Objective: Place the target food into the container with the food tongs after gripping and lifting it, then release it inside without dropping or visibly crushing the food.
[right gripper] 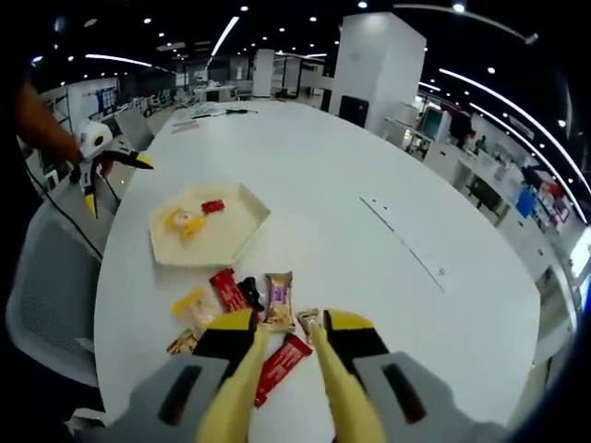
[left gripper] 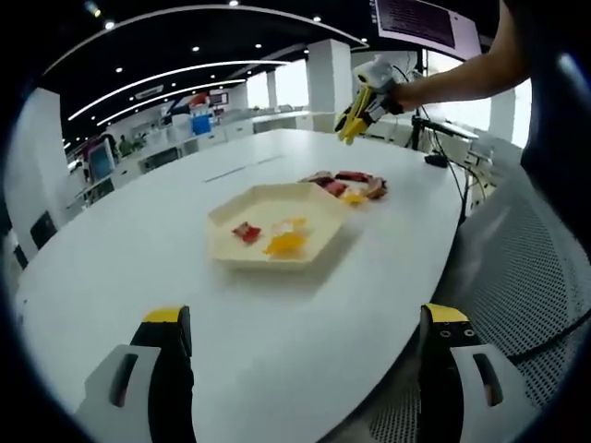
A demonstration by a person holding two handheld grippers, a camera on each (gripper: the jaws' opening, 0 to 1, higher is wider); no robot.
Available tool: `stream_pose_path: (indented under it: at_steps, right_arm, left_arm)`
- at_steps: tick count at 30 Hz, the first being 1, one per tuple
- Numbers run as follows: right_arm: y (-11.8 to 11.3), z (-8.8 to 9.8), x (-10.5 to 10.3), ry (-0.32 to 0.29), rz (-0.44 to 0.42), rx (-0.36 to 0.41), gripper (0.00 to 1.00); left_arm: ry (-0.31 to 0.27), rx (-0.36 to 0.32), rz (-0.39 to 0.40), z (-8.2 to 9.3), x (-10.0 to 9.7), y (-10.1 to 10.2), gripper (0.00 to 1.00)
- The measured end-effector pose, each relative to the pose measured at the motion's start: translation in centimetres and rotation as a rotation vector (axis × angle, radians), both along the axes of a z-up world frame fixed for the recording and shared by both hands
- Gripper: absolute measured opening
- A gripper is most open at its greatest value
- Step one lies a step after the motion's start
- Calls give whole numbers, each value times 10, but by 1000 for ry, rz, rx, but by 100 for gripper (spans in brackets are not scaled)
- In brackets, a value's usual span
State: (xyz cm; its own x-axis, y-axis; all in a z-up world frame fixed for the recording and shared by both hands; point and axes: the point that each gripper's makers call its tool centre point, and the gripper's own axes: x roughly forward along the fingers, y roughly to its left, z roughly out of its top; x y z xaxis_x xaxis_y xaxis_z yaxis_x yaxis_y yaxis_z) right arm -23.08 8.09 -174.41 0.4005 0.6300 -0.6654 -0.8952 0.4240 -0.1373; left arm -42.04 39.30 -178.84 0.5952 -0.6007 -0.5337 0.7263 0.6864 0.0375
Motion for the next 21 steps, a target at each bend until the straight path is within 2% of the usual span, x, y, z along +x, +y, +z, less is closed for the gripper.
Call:
stream_pose_path:
  at_steps: [1,2,7,21]
  right_arm:
    - [0,-1,2,1,2,2,28]
    - [0,-4,5,3,4,2,28]
    - [-1,-16,17,12,17,1,27]
    - [7,-49,36,35,52,-22,26]
  left_arm:
    - [-36,-51,-16,8,2,-6,100]
    - [-32,-81,-19,10,1,-8,100]
    - [11,-100,-38,5,-4,-12,100]
    - [43,-64,-26,-5,-4,-6,100]
